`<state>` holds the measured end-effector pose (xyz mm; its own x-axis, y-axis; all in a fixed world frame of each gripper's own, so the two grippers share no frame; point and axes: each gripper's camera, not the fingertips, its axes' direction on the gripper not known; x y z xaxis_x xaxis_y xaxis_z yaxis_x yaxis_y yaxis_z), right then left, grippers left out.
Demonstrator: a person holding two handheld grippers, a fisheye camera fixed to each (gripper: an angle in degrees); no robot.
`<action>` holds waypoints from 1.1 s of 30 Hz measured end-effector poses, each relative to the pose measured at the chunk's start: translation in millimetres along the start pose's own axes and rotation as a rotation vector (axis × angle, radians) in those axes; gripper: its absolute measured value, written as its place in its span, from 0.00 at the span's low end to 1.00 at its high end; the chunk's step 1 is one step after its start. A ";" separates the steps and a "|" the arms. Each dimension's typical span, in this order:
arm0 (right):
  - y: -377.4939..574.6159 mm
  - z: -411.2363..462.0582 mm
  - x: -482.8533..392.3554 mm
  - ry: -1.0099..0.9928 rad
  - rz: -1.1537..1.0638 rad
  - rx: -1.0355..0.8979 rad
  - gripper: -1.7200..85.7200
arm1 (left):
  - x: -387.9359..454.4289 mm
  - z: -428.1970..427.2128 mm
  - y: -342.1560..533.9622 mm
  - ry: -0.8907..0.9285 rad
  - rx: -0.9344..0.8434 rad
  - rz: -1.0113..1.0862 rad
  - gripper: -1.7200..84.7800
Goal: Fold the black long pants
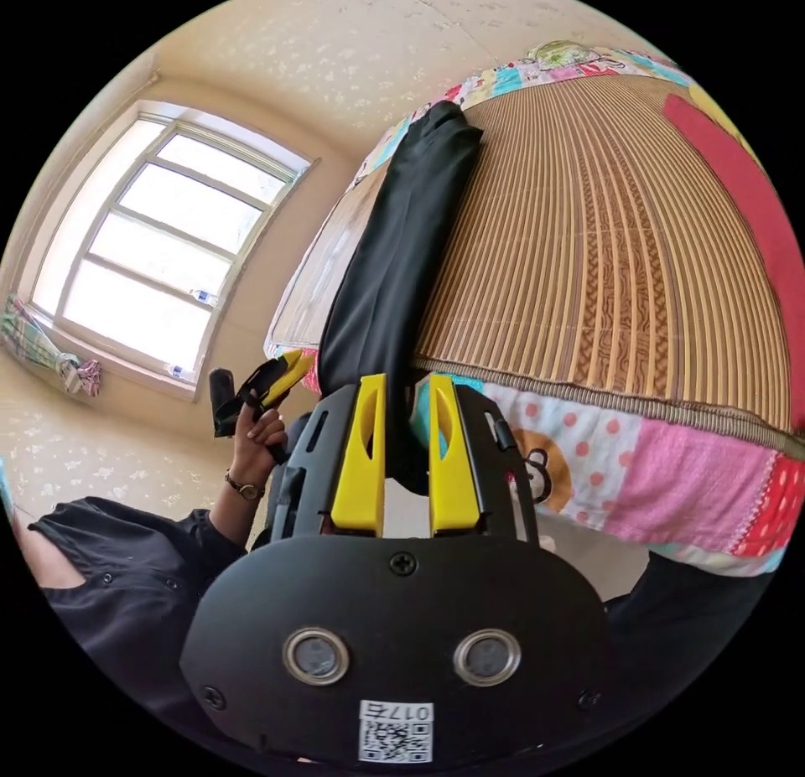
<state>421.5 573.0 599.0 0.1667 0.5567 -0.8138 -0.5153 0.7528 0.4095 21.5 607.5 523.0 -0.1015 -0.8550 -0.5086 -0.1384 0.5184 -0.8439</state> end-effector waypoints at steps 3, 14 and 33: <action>-49.0 -10.8 21.0 -0.022 0.018 -0.034 0.13 | 2.5 11.8 -50.1 -0.011 -0.024 0.035 0.16; -204.8 13.5 89.3 -0.176 0.134 -0.042 0.17 | -20.8 68.1 -174.5 0.027 -0.004 -0.025 0.21; -259.9 20.8 122.8 -0.393 0.177 -0.099 0.12 | 1.7 98.6 -230.0 0.075 -0.181 -0.105 0.16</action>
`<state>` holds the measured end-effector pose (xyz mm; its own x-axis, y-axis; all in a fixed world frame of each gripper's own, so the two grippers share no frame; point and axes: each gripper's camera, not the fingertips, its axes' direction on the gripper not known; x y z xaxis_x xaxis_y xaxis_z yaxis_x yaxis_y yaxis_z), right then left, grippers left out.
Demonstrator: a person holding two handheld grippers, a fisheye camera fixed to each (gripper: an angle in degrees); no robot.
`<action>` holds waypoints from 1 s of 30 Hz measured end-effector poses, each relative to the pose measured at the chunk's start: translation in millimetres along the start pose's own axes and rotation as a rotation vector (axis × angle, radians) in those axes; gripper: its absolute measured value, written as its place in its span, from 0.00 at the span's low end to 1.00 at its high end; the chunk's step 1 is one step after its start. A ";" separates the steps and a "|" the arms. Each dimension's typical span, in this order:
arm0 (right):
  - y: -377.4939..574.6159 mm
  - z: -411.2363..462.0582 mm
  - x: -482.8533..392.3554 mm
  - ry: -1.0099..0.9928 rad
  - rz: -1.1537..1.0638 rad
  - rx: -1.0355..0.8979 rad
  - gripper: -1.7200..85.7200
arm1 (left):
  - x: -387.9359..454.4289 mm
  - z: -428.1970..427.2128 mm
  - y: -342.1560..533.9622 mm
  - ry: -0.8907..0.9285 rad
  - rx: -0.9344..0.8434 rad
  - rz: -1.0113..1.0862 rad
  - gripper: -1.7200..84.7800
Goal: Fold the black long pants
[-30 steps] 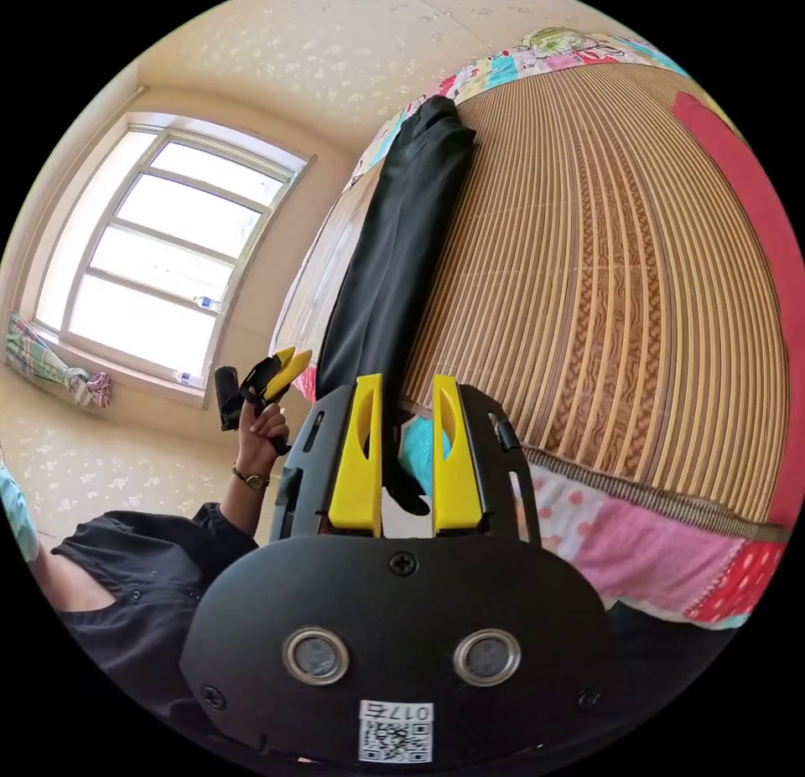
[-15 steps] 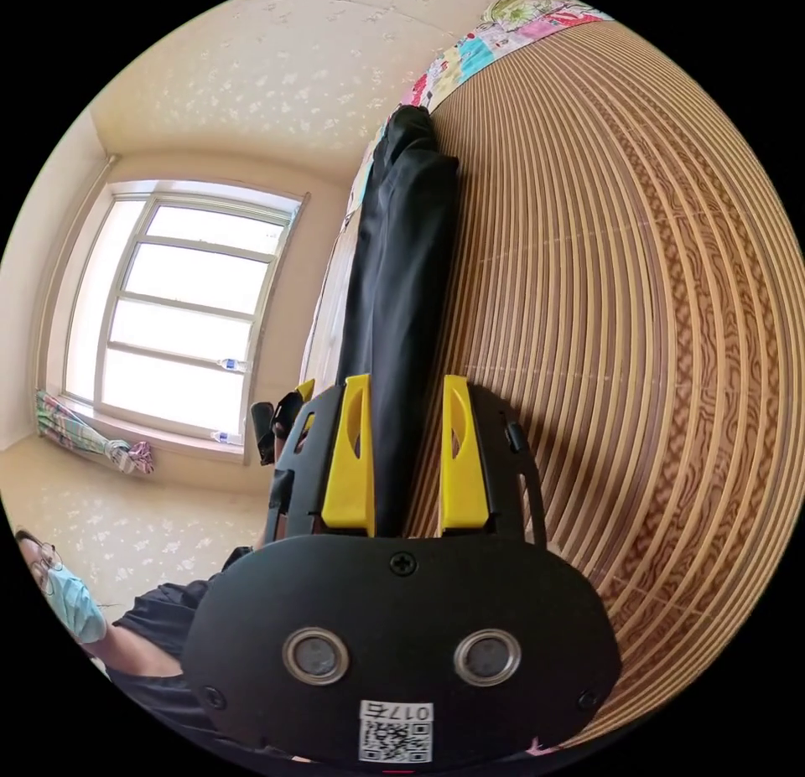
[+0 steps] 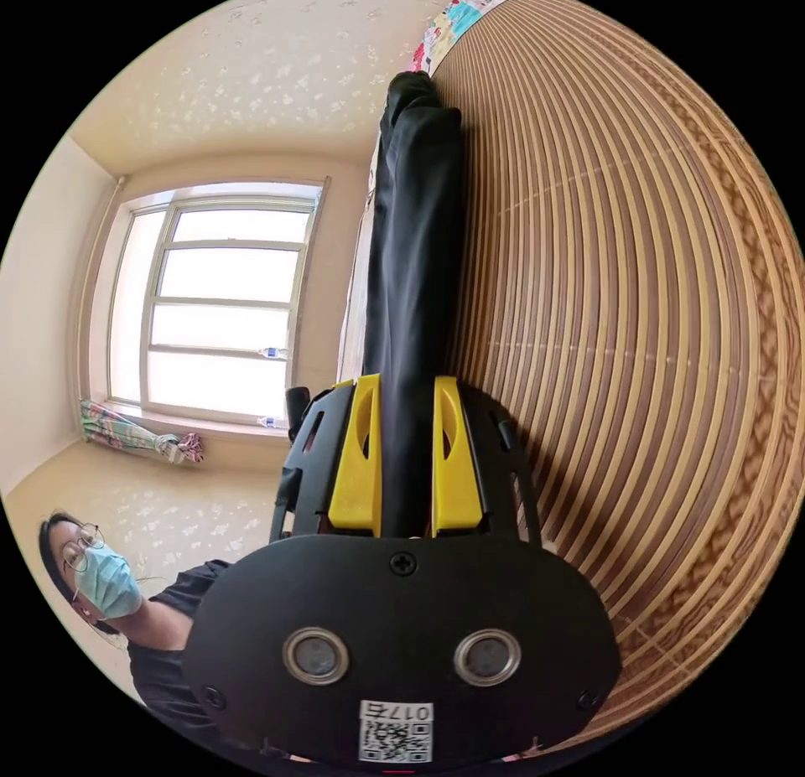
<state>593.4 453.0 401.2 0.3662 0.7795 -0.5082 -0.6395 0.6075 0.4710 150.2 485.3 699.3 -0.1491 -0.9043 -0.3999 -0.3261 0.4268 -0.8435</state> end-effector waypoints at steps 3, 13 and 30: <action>-15.2 5.8 -6.9 0.031 0.001 -0.043 0.12 | -7.9 2.7 -11.4 0.023 -0.018 -0.049 0.11; -10.0 -13.6 -20.3 -0.021 -0.058 -0.018 0.08 | -21.8 -7.2 -7.9 0.310 -0.029 -0.049 0.08; 9.9 -30.3 -61.6 -0.076 -0.106 -0.025 0.05 | 13.6 -6.2 52.3 0.388 -0.122 0.017 0.08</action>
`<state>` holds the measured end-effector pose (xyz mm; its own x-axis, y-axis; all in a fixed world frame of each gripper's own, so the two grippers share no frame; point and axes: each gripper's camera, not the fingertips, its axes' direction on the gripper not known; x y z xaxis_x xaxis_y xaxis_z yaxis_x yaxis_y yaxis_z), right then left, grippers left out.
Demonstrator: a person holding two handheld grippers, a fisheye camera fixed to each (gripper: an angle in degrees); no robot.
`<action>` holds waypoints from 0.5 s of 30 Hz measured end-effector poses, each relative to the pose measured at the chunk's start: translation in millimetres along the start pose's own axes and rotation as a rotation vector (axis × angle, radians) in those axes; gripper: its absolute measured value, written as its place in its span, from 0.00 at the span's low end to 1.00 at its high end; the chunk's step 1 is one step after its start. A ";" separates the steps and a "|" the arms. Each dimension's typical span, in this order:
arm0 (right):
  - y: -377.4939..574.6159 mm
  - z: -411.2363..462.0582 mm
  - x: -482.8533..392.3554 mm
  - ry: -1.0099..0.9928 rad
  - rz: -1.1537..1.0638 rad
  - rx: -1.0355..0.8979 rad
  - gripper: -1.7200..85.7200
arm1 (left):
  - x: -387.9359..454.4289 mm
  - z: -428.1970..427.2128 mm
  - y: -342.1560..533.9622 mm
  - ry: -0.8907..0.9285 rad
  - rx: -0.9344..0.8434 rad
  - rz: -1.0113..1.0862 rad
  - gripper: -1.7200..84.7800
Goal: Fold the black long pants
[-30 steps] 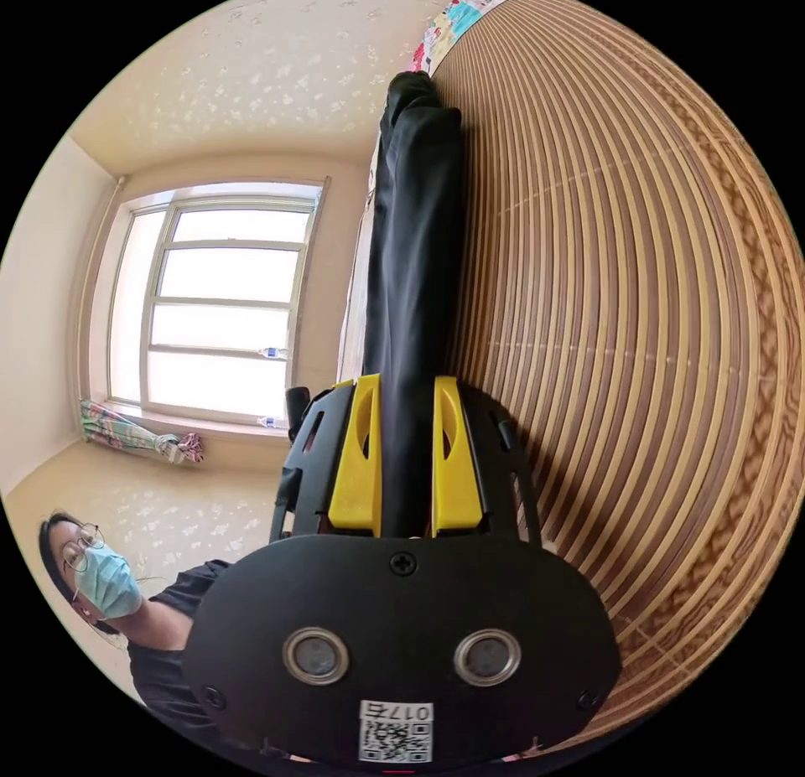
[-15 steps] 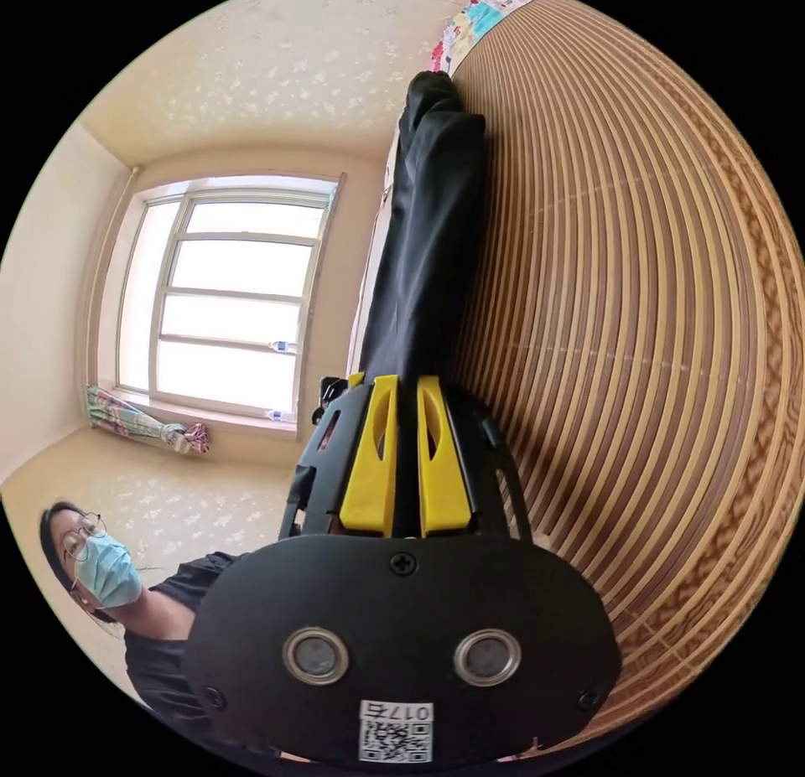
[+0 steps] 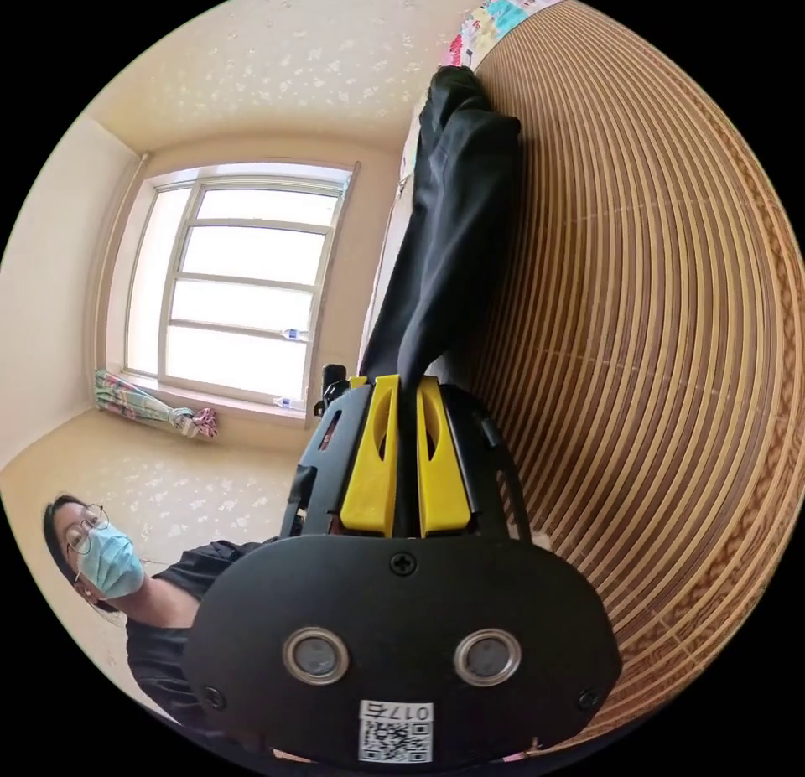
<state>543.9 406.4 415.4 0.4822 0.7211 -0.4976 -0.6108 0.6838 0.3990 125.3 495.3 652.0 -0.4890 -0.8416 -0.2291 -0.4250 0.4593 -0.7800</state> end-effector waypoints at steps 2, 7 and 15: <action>13.6 -11.1 -28.6 -0.041 -0.093 0.007 0.05 | 16.9 -0.7 15.3 0.043 0.002 0.062 0.08; 40.0 -30.8 -101.7 -0.025 -0.242 0.012 0.03 | 89.6 1.2 57.3 -0.019 0.019 0.247 0.08; 94.8 -83.2 -253.1 -0.103 -0.522 0.110 0.03 | 250.0 -9.6 148.1 0.023 0.141 0.650 0.07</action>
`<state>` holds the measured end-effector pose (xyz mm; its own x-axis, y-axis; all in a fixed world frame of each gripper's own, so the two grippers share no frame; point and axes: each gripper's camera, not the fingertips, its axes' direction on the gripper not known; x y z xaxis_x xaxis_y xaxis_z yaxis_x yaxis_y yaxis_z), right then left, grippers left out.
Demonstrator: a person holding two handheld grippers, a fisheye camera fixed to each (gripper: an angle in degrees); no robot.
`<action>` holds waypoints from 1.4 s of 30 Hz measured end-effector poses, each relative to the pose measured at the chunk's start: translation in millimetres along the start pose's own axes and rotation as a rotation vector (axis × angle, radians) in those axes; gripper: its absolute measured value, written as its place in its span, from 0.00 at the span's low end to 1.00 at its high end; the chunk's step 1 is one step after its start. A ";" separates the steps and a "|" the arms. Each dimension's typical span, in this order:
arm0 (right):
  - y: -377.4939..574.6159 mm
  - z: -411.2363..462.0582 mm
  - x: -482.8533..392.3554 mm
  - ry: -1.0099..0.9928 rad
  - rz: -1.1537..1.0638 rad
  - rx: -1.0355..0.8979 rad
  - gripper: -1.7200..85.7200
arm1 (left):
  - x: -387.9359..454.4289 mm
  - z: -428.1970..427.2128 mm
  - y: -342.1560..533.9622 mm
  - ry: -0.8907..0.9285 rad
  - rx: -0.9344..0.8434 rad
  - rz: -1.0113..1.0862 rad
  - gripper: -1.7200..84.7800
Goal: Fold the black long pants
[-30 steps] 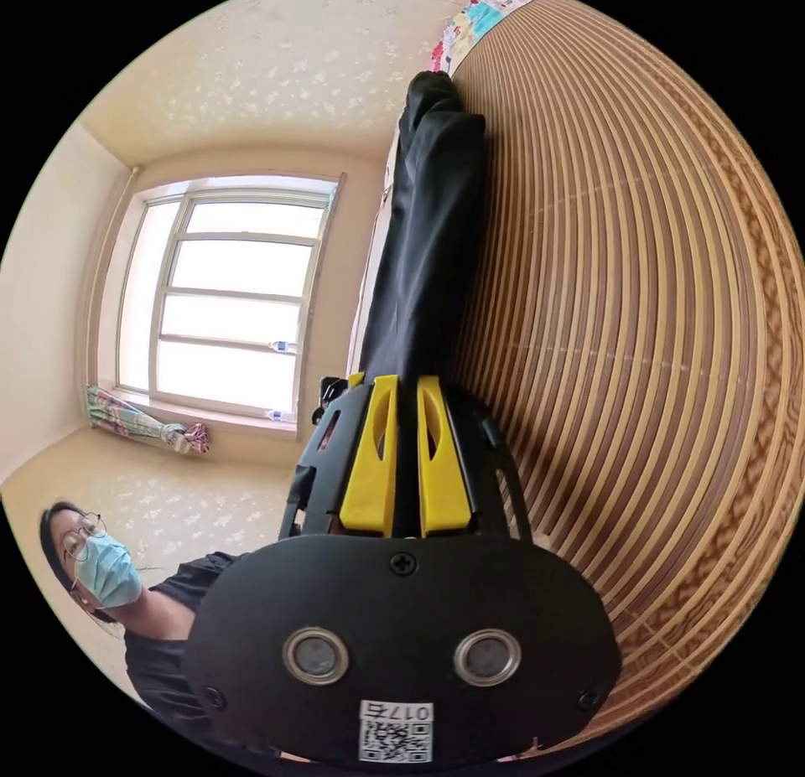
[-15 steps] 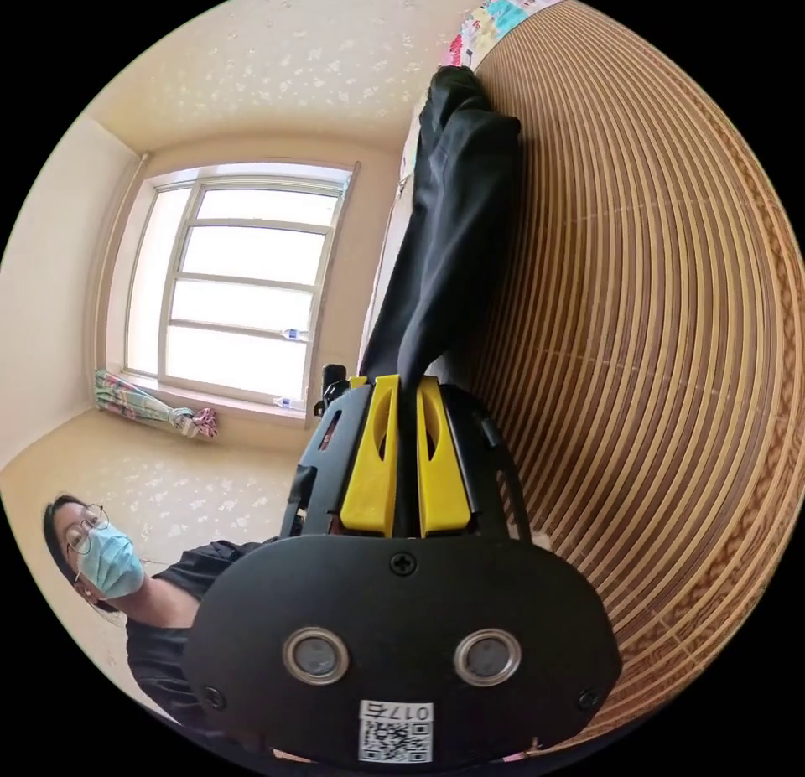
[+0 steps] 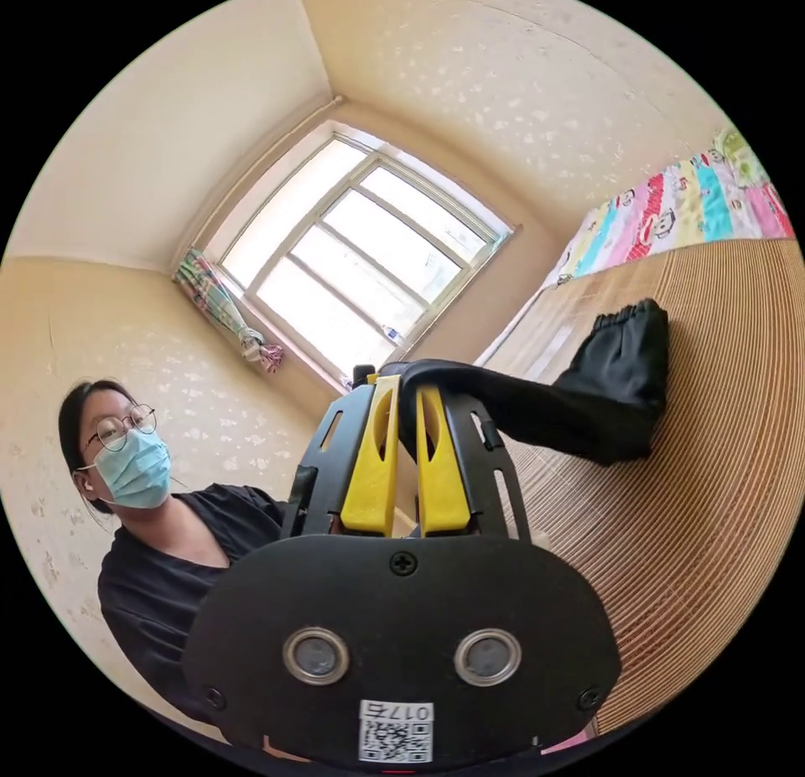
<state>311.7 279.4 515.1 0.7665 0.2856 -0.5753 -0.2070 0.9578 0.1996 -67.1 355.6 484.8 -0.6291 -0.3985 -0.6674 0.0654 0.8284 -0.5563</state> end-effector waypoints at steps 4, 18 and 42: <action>-22.9 -9.5 -103.9 0.044 -0.167 0.011 0.03 | 78.2 -4.6 -6.7 0.014 0.076 0.144 0.07; -100.0 -7.6 -274.8 0.077 -0.309 0.084 0.03 | 211.1 15.2 -62.8 0.081 0.265 0.241 0.07; -15.3 111.1 51.9 0.748 -0.016 -0.141 0.03 | -102.5 180.2 62.2 -0.285 -0.134 -0.094 0.08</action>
<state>422.2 275.7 570.3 0.1639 0.1702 -0.9717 -0.3138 0.9428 0.1122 141.0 377.1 429.4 -0.3840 -0.5540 -0.7387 -0.0966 0.8197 -0.5646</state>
